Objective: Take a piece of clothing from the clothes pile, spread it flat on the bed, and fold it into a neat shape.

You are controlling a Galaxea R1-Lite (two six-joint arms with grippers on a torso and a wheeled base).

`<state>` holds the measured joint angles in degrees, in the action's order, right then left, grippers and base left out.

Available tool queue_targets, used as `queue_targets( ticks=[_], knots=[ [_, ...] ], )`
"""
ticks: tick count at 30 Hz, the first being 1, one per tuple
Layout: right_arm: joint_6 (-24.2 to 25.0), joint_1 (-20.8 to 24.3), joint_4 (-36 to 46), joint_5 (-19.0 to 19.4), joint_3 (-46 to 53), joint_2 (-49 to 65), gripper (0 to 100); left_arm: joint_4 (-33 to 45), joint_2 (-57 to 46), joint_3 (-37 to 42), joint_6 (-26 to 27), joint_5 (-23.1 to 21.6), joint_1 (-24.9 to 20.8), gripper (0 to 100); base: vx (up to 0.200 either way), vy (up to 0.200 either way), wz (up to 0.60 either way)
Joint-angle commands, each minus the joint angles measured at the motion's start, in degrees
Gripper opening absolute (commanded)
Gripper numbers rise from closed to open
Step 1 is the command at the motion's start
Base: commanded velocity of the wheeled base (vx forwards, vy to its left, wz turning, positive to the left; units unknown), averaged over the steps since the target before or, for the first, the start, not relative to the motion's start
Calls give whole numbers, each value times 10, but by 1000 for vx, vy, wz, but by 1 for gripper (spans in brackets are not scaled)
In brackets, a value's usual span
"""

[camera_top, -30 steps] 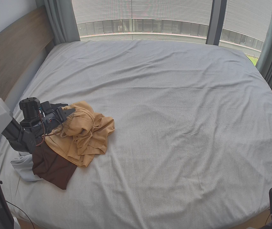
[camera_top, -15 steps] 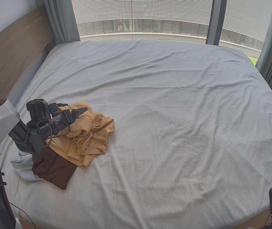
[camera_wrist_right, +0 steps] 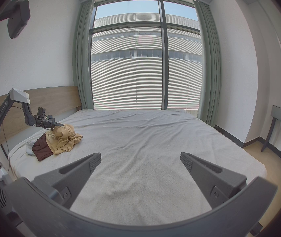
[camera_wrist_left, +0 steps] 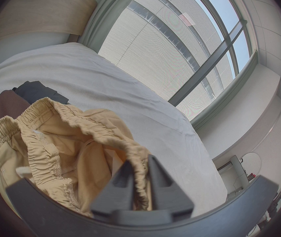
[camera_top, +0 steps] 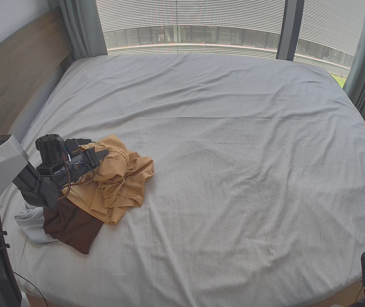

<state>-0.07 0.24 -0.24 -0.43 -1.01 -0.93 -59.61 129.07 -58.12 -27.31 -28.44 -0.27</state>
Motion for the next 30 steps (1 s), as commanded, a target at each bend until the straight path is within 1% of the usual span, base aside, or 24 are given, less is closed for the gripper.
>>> queue_targets(
  ticks=[1, 5, 9, 10, 12, 19, 22, 24, 25, 26, 28, 30],
  knots=[
    [0, 0, 0, 0, 10, 9, 100, -14, -6, 13, -3, -1, 0, 0, 0, 0, 0],
    [0, 0, 0, 0, 10, 9, 100, -20, -26, 21, -9, -4, -1, 0, 0, 0, 0],
    [0, 0, 0, 1, 10, 9, 100, -18, -62, 39, -37, -1, -4, 0, 0, 0, 0],
    [0, 0, 0, 0, 10, 9, 100, -16, -87, 51, -55, -1, -7, 0, 0, 0, 0],
    [0, 0, 0, 0, 10, 9, 100, -16, -104, 59, -65, -3, -10, 0, 0, 0, 0],
    [0, 0, 0, 0, 10, 9, 100, -24, -109, 81, -70, -2, -3, 0, 0, 0, 0],
    [0, 0, 0, 0, 10, 9, 100, -24, -110, 92, -90, -1, -3, 0, 0, 0, 0],
    [0, 0, 0, 0, 10, 9, 100, -26, -120, 97, -111, -1, -3, 0, 0, 0, 0],
    [0, 0, 0, 0, 10, 9, 100, -25, -133, 103, -142, -1, -6, 0, 0, 0, 0],
    [0, -1, 0, 0, 10, 9, 100, -25, -138, 106, -155, -1, -7, 0, 0, 0, 0],
    [0, -1, 0, 0, 10, 9, 100, -22, -156, 109, -220, -1, -10, 0, 0, 0, 0],
    [0, 0, 0, 1, 10, 9, 100, -18, -169, 109, -266, -2, -12, 0, 0, 0, 0]
  ],
)
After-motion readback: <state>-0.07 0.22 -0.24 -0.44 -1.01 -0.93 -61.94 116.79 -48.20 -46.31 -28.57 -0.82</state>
